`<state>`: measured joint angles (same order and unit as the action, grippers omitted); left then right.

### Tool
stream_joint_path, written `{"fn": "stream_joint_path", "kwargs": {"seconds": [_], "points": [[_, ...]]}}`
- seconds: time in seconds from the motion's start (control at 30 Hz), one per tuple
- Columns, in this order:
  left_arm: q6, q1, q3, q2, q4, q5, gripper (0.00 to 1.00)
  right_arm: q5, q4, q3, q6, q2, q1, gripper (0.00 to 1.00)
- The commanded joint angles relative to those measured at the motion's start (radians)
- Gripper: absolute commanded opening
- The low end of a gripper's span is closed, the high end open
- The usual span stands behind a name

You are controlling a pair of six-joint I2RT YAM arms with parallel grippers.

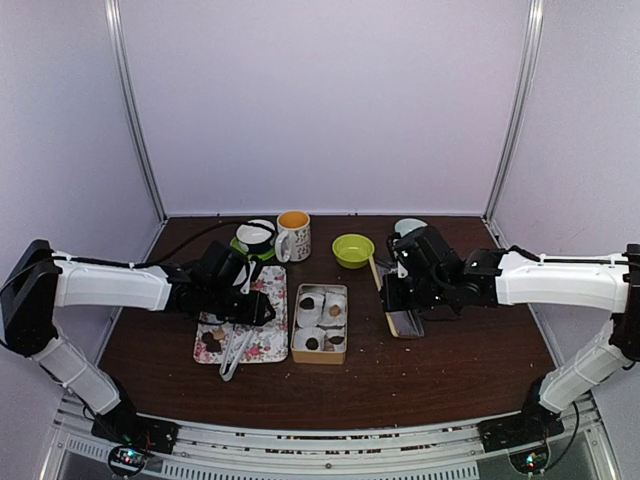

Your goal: Pack the chocolate

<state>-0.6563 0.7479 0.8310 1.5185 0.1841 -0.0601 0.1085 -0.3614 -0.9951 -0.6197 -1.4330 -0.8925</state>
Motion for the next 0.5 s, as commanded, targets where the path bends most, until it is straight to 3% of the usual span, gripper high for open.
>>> {"fn": "stream_joint_path", "kwargs": {"seconds": [0.0,0.17,0.47], "points": [[0.041,0.004,0.057,0.047,0.006,0.004,0.38,-0.029,0.041,0.031,0.042,0.063,0.000,0.00],[0.049,0.004,0.081,0.071,0.011,0.018,0.22,-0.027,0.072,0.072,0.050,0.130,0.001,0.00],[0.067,0.002,0.126,0.120,0.023,0.031,0.05,-0.022,0.098,0.112,0.058,0.186,0.001,0.00]]}}
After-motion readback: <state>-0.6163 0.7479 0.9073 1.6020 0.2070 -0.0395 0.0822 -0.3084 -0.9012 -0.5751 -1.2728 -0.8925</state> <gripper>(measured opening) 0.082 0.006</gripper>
